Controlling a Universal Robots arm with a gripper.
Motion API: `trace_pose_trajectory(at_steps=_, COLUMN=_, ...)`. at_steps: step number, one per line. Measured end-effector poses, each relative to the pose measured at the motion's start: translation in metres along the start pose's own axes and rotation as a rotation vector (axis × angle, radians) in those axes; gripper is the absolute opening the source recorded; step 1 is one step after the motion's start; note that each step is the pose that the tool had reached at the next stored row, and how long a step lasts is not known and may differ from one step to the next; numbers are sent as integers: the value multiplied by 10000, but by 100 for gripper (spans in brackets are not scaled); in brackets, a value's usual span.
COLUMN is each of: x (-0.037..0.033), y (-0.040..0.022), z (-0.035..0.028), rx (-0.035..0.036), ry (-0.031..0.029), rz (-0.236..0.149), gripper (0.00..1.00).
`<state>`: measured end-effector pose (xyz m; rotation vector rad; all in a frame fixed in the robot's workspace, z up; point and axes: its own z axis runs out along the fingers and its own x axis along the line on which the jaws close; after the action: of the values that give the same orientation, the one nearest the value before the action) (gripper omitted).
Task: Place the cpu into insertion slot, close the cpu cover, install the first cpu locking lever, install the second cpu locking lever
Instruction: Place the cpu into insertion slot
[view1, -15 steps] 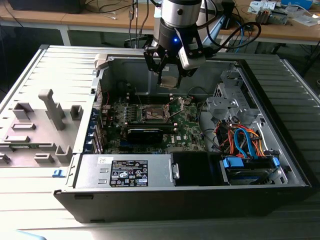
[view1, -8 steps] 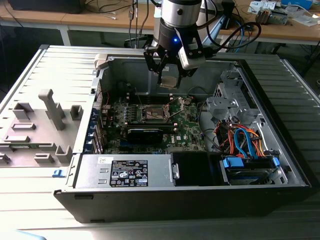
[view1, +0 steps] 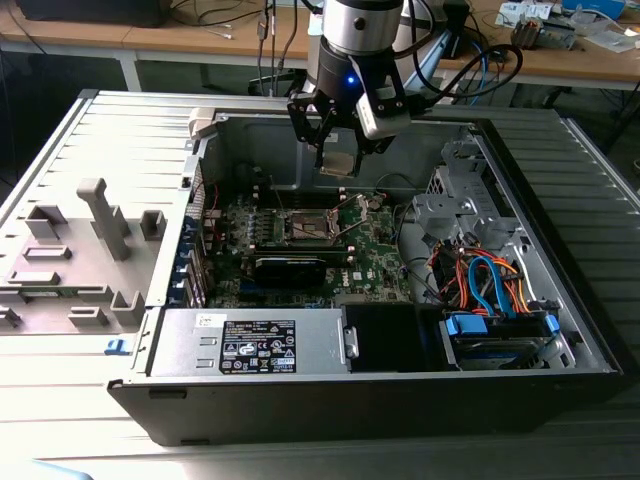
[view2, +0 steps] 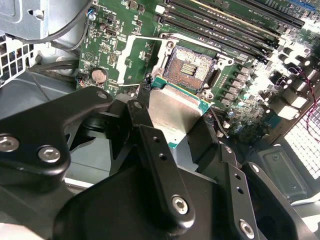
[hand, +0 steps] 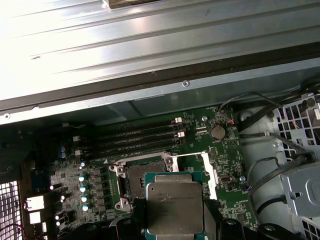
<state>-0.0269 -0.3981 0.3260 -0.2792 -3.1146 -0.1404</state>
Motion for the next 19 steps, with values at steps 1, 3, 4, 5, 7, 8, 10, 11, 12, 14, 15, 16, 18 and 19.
trace_pose_trajectory(at_steps=1, x=0, y=0, z=0, rx=-1, ry=-1, rz=7, gripper=55)
trace_pose_trajectory(at_steps=3, x=0, y=0, z=0, rx=-1, ry=-3, rz=25, gripper=55)
trace_pose_trajectory(at_steps=4, x=0, y=0, z=0, rx=-1, ry=-3, rz=30, gripper=55)
trace_pose_trajectory(at_steps=5, x=0, y=0, z=0, rx=-1, ry=-3, rz=35, gripper=55)
trace_pose_trajectory(at_steps=7, x=0, y=0, z=0, rx=-1, ry=-4, rz=45, gripper=55)
trace_pose_trajectory(at_steps=8, x=0, y=0, z=0, rx=-1, ry=-4, rz=50, gripper=55)
trace_pose_trajectory(at_steps=10, x=0, y=0, z=0, rx=-2, ry=-6, rz=61, gripper=55)
trace_pose_trajectory(at_steps=11, x=0, y=0, z=0, rx=-1, ry=-6, rz=67, gripper=55)
trace_pose_trajectory(at_steps=12, x=0, y=0, z=0, rx=-2, ry=-6, rz=72, gripper=55)
trace_pose_trajectory(at_steps=14, x=0, y=0, z=0, rx=-2, ry=-8, rz=88, gripper=55)
trace_pose_trajectory(at_steps=15, x=0, y=0, z=0, rx=-2, ry=-8, rz=92, gripper=55)
trace_pose_trajectory(at_steps=16, x=0, y=0, z=1, rx=-3, ry=-9, rz=100, gripper=55)
trace_pose_trajectory(at_steps=18, x=0, y=0, z=0, rx=-3, ry=-10, rz=119, gripper=55)
trace_pose_trajectory(at_steps=19, x=0, y=0, z=1, rx=-3, ry=-11, rz=125, gripper=55)
